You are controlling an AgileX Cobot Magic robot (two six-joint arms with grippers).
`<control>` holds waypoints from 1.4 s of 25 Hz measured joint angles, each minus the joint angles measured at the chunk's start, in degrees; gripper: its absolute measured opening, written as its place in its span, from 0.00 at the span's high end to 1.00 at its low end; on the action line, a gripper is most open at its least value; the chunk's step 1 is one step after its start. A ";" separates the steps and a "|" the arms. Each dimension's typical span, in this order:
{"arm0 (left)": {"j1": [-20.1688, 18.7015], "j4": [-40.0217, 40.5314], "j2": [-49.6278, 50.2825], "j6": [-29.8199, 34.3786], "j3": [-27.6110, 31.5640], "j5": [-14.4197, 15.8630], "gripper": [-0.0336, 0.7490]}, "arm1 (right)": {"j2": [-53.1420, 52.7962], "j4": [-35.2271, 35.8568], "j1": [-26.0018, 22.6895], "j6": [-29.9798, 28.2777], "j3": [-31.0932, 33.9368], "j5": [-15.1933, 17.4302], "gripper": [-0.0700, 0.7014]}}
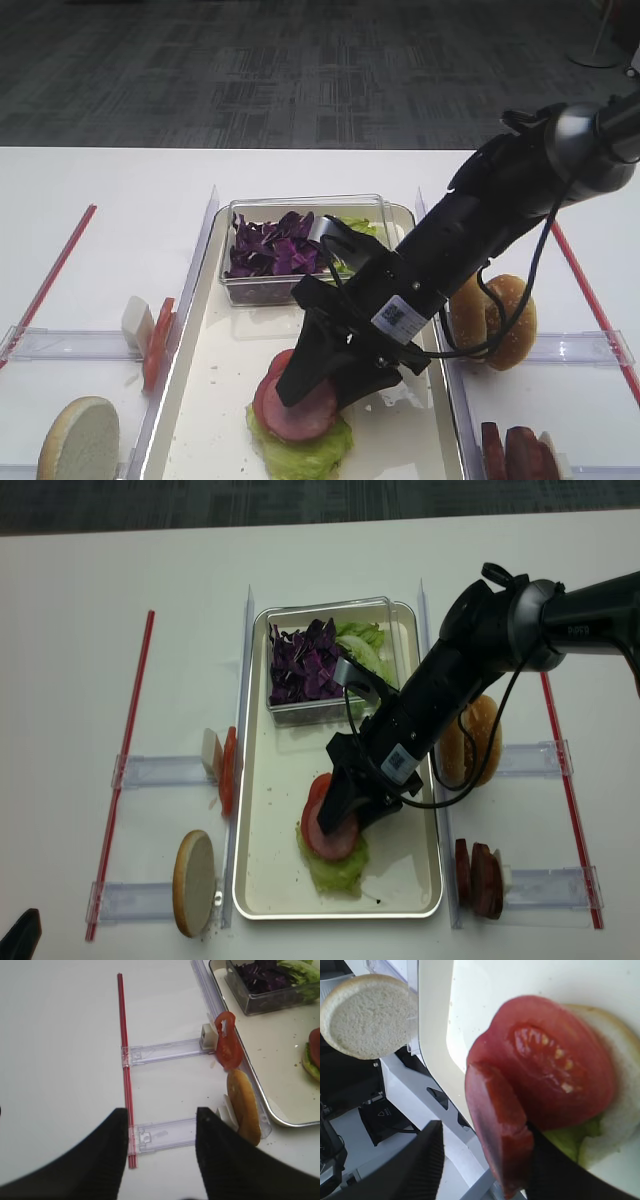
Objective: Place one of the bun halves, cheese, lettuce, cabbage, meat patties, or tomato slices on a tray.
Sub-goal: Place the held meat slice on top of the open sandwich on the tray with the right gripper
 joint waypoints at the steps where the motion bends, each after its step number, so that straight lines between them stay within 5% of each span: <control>1: 0.00 0.00 0.00 0.00 0.00 0.00 0.58 | 0.00 0.00 0.00 0.04 0.00 0.00 0.42; 23: 0.00 0.00 0.00 0.00 0.00 0.00 0.58 | 0.00 -2.48 -0.11 2.21 0.00 0.00 0.41; 35: 0.00 0.00 0.00 0.00 0.00 0.00 0.58 | -2.80 -6.34 -4.42 4.89 0.00 0.10 0.41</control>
